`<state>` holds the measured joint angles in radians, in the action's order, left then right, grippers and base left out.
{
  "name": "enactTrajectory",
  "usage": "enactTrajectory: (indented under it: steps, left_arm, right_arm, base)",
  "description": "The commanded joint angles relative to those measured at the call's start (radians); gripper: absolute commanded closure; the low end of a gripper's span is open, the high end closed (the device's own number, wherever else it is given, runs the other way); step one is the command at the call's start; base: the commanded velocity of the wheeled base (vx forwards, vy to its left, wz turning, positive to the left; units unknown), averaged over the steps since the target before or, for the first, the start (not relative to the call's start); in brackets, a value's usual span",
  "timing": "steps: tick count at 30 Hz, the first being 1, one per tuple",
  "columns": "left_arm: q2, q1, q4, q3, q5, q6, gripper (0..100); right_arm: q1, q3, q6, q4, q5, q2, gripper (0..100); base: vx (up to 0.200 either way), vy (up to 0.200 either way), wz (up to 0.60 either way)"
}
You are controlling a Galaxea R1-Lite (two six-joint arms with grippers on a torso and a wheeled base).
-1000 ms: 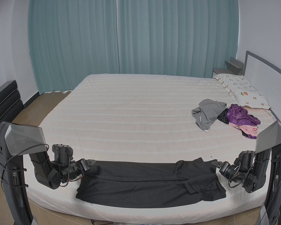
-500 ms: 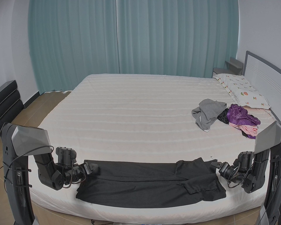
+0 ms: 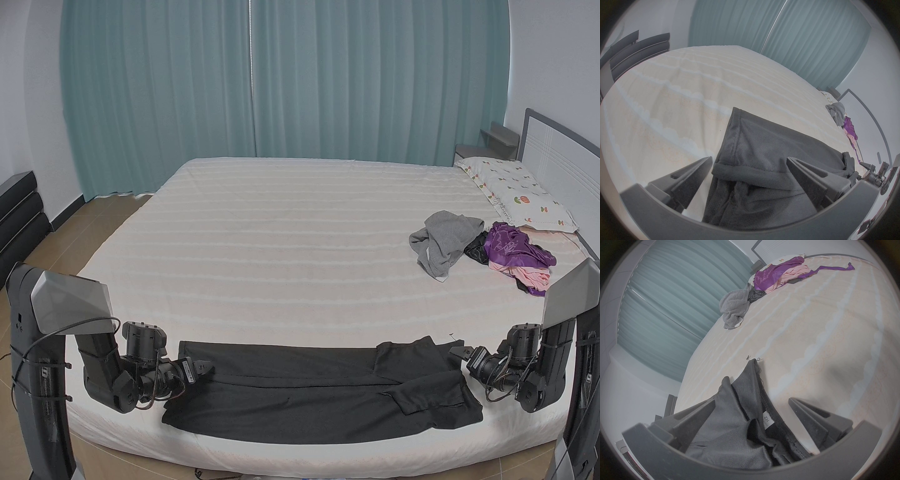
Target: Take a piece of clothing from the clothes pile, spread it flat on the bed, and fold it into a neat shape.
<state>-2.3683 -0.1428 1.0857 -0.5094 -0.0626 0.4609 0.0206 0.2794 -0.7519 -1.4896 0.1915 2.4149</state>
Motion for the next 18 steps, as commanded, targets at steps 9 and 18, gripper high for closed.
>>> enactTrajectory:
  steps: [9, 18]
  left_arm:
    - [-0.003, -0.032, 0.042, 0.034, 0.003, -0.013, 0]
    - [0.0, -0.052, 0.043, 0.043, 0.04, -0.011, 100]
  right_arm:
    - [-0.004, -0.002, 0.0, -0.001, -0.001, 0.006, 0]
    - [-0.004, -0.002, 0.0, -0.001, -0.001, 0.006, 0]
  base:
    - [0.0, 0.0, 0.0]
    - [0.0, 0.0, 0.0]
